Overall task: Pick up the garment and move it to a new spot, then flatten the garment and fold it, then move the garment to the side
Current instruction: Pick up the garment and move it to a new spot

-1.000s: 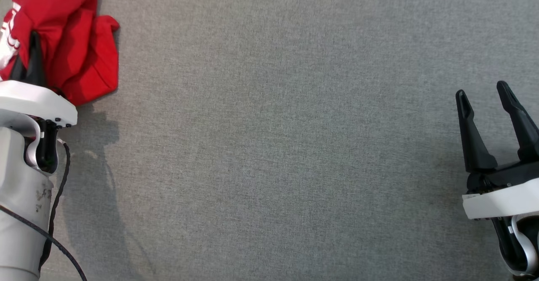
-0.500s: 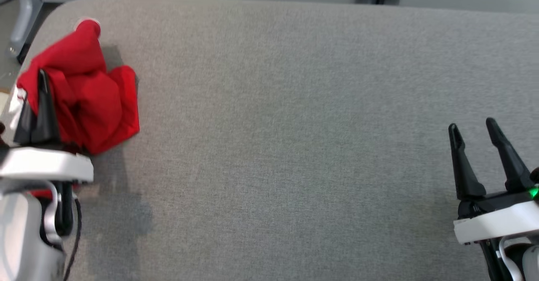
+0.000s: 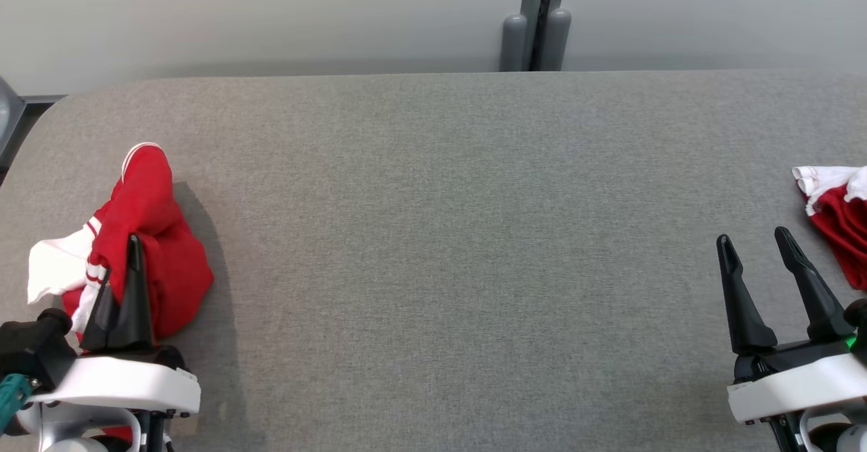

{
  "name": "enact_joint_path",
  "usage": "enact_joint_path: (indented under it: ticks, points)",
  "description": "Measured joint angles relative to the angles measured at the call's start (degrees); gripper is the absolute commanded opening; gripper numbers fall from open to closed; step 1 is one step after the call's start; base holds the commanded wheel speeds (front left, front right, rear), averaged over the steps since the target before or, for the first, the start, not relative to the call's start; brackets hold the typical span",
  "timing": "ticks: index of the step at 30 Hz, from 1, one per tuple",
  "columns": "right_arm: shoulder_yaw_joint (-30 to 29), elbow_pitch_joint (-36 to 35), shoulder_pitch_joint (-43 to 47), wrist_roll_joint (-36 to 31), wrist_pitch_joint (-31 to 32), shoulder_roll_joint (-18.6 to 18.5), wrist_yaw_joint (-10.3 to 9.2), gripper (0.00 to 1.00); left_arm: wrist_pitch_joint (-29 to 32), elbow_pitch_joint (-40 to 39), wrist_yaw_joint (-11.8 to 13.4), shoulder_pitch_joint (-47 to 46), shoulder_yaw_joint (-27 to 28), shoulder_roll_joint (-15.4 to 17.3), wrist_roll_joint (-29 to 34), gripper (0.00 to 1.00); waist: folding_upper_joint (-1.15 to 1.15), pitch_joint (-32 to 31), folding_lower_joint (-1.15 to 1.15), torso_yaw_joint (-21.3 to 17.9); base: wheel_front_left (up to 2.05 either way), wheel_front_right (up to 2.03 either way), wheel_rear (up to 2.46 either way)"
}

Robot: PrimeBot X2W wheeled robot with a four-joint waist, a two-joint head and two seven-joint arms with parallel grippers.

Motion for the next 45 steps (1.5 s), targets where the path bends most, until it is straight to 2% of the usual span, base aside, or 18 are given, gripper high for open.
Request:
enact_joint_path:
  ticks: [7,13,17,23,28,35,36,37,38,45]
  points:
    - [0.0,-0.6,0.1,0.0,0.4,-0.5,0.0,1.0,1.3,-1.0,-0.8,-0.8,-3.5,-0.6,0.7,0.0,0.0,-0.1,0.0,-2.3,0.0,0.0,0.0]
    - [-0.1,-1.6,-0.9,0.0,0.6,-0.5,0.0,1.0,2.8,0.9,-4.8,-8.9,-9.9,-2.0,2.3,0.0,0.0,1.4,0.0,-5.6,0.0,0.0,0.0]
    - [-0.2,-1.5,-1.9,0.4,-0.1,-0.1,0.0,1.0,3.5,4.6,-7.7,-15.3,-14.2,-3.9,3.2,0.0,0.0,3.3,0.0,-8.4,0.0,0.0,0.0]
    - [0.5,-0.1,-3.8,1.8,-2.1,1.0,0.0,1.0,3.4,11.0,-10.8,-23.7,-18.8,-7.5,4.4,0.0,0.0,7.1,0.0,-13.1,0.0,0.0,0.0]
    - [1.2,1.9,-5.1,2.9,-4.2,2.3,0.0,1.0,3.3,16.5,-12.7,-29.0,-21.5,-9.8,5.2,0.0,0.0,10.6,0.0,-17.1,0.0,0.0,0.0]
    - [2.7,4.8,-6.9,4.2,-6.8,3.3,0.0,1.0,3.2,25.6,-14.3,-32.1,-23.0,-10.9,5.0,0.0,0.0,15.0,0.0,-21.2,0.0,0.0,0.0]
    - [2.8,5.2,-7.0,4.2,-7.0,3.5,0.0,1.0,3.2,26.6,-14.3,-32.2,-22.9,-11.1,4.8,0.29,0.0,15.5,0.0,-21.7,0.0,0.0,0.0]
    - [2.8,5.6,-7.0,4.3,-7.2,3.6,0.0,1.0,2.8,27.5,-14.3,-32.2,-23.0,-11.2,4.7,0.93,0.0,15.9,0.0,-22.0,0.0,0.0,0.0]
    - [2.8,5.9,-7.1,4.3,-7.4,3.7,0.0,1.0,2.4,28.1,-14.4,-32.2,-23.2,-11.2,4.7,1.0,0.0,16.1,0.0,-22.2,0.0,0.0,0.0]
    - [2.7,8.5,-7.5,4.4,-7.9,3.2,0.0,1.0,-1.4,28.9,-15.0,-31.7,-23.3,-11.6,3.3,1.0,0.0,14.5,0.0,-20.8,0.0,0.0,0.0]
